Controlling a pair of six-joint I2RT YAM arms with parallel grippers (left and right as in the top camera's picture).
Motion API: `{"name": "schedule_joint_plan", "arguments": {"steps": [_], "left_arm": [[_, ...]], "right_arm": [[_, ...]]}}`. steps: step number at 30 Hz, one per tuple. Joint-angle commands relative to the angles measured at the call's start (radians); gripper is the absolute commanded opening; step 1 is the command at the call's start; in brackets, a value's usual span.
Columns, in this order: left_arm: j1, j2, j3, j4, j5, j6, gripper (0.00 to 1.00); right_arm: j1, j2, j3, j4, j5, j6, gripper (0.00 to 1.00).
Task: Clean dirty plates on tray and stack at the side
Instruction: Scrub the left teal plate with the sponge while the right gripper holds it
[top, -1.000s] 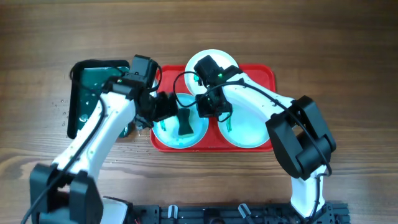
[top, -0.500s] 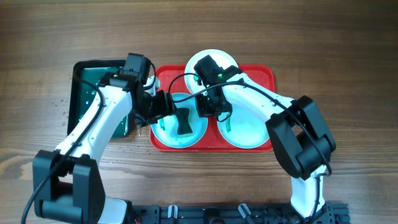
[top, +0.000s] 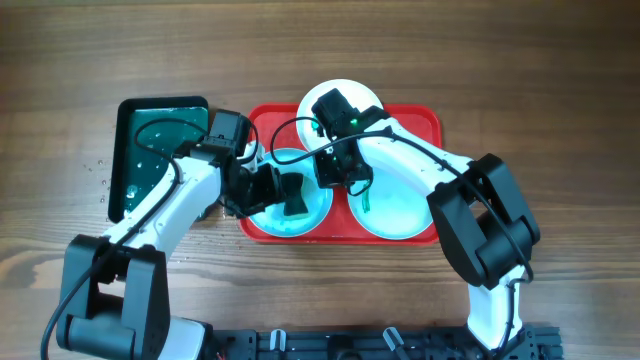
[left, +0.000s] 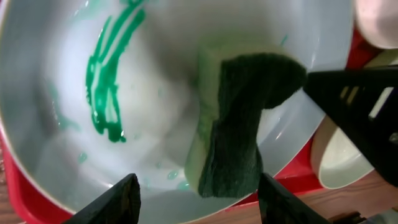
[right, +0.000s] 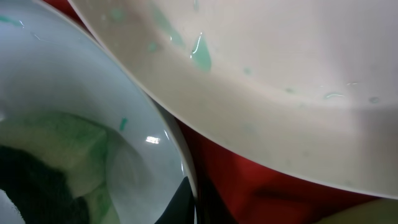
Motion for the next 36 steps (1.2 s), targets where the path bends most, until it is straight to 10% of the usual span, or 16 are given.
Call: {"name": "schedule_joint_plan", "arguments": {"steps": [1,23,36], "left_arm": [[-0.001,-0.013,-0.013,0.044,0.028,-0.019,0.56],[-0.097,0.072,-0.015,0.18,-0.053,-0.101,0.44],[-0.097,0.074,-0.06,0.206,-0.105,-0.102,0.17]], "right_arm": [[0.006,0.012,-0.01,0.009,-0.016,0.019,0.05],[0.006,0.012,-0.01,0.008,-0.015,0.019,0.05],[0.006,0.012,-0.01,0.009,-0.01,0.019,0.05]]}}
